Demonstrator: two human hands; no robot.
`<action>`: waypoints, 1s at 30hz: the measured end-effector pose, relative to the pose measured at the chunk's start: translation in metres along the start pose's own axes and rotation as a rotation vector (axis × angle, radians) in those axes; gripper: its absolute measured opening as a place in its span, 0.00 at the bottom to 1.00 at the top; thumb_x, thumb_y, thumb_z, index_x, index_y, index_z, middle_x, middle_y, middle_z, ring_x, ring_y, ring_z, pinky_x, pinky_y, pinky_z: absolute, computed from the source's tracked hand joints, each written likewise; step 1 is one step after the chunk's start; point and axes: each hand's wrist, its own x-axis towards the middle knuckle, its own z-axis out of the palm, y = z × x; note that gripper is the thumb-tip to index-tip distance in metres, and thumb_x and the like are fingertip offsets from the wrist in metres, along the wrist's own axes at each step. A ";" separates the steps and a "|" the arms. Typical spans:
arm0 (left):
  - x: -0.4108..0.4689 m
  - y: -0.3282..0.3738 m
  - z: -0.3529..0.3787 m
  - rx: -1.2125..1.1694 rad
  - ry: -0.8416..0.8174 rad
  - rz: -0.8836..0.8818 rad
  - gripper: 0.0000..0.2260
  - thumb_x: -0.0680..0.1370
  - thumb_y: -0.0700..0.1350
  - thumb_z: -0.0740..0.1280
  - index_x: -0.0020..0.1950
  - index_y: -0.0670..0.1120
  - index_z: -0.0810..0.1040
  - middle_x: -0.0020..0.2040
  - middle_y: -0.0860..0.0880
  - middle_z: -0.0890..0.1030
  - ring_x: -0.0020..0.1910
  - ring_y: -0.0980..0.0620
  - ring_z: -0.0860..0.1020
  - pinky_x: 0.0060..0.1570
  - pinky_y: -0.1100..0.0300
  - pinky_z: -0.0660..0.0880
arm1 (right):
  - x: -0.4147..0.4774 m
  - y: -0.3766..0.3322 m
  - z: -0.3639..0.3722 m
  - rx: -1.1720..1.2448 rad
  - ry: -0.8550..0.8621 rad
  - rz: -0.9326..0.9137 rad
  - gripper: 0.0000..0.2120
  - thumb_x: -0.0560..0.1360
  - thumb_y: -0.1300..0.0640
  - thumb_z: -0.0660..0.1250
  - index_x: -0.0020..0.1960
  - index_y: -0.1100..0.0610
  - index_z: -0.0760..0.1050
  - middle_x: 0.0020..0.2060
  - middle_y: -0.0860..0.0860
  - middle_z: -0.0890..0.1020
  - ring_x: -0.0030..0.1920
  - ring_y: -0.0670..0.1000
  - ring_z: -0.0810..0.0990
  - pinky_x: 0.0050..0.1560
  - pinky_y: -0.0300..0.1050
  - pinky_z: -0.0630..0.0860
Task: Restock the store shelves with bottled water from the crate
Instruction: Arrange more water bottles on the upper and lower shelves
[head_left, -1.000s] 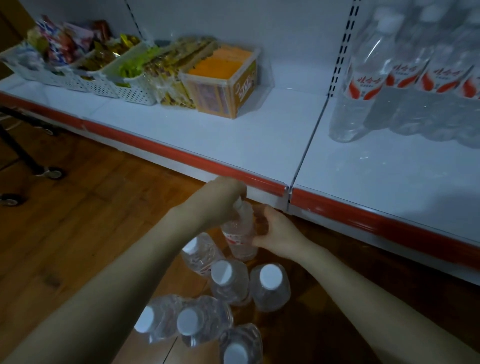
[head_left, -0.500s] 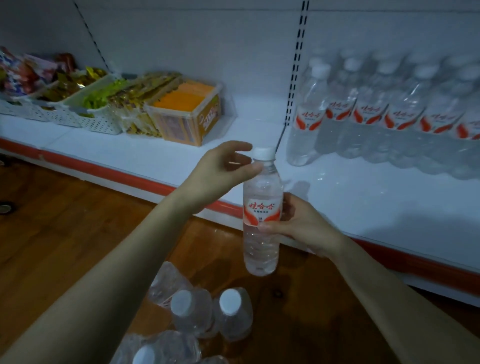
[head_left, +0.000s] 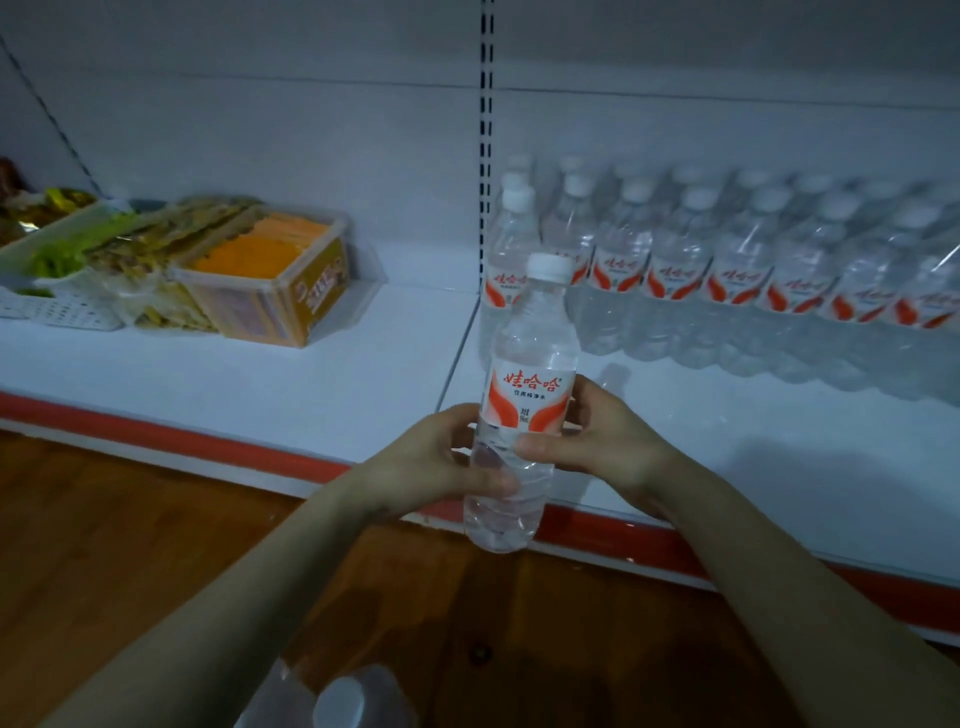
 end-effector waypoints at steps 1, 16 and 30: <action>0.007 0.004 0.002 -0.005 0.015 0.018 0.26 0.68 0.46 0.75 0.64 0.52 0.72 0.59 0.55 0.79 0.57 0.56 0.77 0.52 0.61 0.77 | 0.002 -0.001 -0.004 -0.051 0.010 -0.001 0.38 0.57 0.50 0.78 0.64 0.53 0.69 0.56 0.49 0.79 0.56 0.49 0.78 0.58 0.48 0.76; 0.120 -0.006 0.053 0.039 0.400 0.160 0.16 0.73 0.45 0.71 0.60 0.47 0.78 0.55 0.51 0.82 0.50 0.57 0.80 0.47 0.73 0.74 | 0.064 0.026 -0.064 -0.066 0.384 -0.095 0.25 0.63 0.64 0.77 0.56 0.55 0.70 0.47 0.47 0.80 0.50 0.48 0.79 0.52 0.42 0.77; 0.163 -0.026 0.047 0.051 0.626 -0.131 0.21 0.71 0.60 0.68 0.37 0.41 0.78 0.36 0.36 0.79 0.33 0.48 0.73 0.41 0.49 0.76 | 0.122 0.037 -0.073 -0.137 0.296 -0.154 0.27 0.67 0.62 0.75 0.62 0.56 0.68 0.55 0.49 0.78 0.58 0.50 0.77 0.62 0.45 0.73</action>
